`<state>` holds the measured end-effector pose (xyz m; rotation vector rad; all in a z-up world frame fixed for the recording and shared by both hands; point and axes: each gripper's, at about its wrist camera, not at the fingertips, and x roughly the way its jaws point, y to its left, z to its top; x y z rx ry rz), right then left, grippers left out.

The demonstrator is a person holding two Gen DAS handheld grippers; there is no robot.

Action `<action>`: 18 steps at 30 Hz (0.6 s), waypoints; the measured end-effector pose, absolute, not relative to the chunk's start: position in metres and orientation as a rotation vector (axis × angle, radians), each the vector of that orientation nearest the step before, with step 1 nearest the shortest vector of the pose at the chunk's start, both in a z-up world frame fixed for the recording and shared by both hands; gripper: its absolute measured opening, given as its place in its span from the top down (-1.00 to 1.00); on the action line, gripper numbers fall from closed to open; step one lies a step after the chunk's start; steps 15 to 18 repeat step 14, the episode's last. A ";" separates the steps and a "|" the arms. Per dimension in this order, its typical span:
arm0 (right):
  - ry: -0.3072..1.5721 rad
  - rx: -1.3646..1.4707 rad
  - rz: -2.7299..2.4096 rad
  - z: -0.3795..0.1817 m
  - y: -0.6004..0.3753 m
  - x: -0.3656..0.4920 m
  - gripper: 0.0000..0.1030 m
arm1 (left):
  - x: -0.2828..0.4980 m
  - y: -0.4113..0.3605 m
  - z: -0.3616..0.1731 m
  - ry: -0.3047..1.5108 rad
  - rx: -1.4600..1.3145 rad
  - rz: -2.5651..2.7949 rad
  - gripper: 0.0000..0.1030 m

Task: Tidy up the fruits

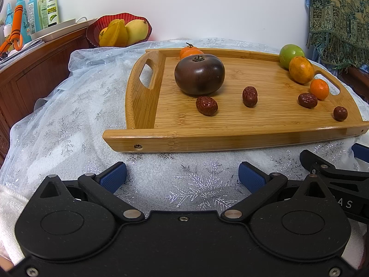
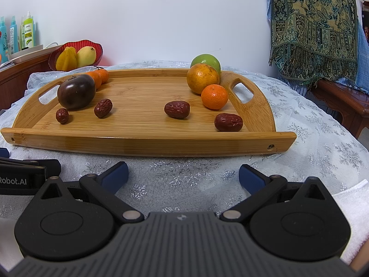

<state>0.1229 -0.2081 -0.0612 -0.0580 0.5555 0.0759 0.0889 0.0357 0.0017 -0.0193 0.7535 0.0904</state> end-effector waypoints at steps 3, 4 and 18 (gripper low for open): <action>0.555 -0.058 0.076 -0.061 -0.208 0.123 -1.00 | 0.089 0.036 0.002 0.753 -0.019 0.090 -1.00; 0.555 -0.058 0.076 -0.061 -0.208 0.123 -1.00 | 0.089 0.036 0.002 0.753 -0.019 0.090 -1.00; 0.554 -0.058 0.076 -0.061 -0.208 0.123 -1.00 | 0.089 0.036 0.003 0.751 -0.017 0.091 -1.00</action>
